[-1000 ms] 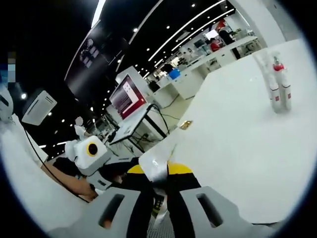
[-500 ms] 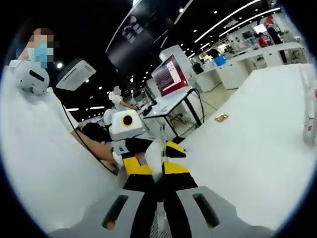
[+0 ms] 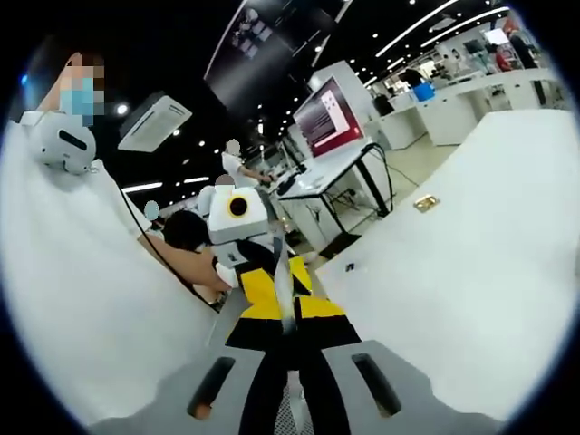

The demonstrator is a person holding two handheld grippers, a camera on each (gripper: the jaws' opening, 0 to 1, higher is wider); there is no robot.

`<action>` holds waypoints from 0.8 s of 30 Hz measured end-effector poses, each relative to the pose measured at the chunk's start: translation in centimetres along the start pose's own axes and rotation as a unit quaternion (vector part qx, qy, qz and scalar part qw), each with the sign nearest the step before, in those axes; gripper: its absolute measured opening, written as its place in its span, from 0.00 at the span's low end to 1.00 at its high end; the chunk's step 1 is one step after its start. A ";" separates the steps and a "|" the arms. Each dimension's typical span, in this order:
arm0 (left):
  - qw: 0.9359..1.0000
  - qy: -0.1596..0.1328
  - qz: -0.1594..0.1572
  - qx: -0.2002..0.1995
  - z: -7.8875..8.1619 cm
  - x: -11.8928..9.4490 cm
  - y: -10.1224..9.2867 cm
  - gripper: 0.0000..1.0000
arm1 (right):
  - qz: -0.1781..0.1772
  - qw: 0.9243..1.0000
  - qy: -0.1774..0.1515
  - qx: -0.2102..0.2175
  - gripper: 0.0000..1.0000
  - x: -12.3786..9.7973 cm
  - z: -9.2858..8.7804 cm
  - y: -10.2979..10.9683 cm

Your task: Arrange the skincare products in the storage area until every visible bottle or jar stands upright without overlapping.

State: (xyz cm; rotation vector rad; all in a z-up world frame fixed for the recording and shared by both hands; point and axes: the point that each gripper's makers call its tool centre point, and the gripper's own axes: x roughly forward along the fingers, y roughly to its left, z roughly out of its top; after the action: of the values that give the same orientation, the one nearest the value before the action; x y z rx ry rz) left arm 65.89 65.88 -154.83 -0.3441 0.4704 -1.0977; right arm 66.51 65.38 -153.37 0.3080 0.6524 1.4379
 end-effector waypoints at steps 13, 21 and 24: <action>0.994 -0.042 -0.034 -0.091 1.7 -1.0 0.1 0.00 | 0.006 0.996 -0.059 0.071 0.07 -0.4 1.5 -0.3; 0.995 -0.025 -0.037 -0.089 1.2 -0.7 -0.4 0.00 | 0.009 0.996 -0.042 0.075 0.15 -0.8 -0.4 0.6; 0.994 -0.027 -0.043 -0.099 1.3 -0.7 -0.5 0.00 | -0.002 0.997 -0.036 0.065 0.13 -0.9 -1.0 0.6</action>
State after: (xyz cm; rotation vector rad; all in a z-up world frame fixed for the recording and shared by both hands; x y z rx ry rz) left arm 65.93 66.41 -153.37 -0.5710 0.5208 -1.1242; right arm 65.46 64.41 -153.64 0.4594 0.6884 1.3773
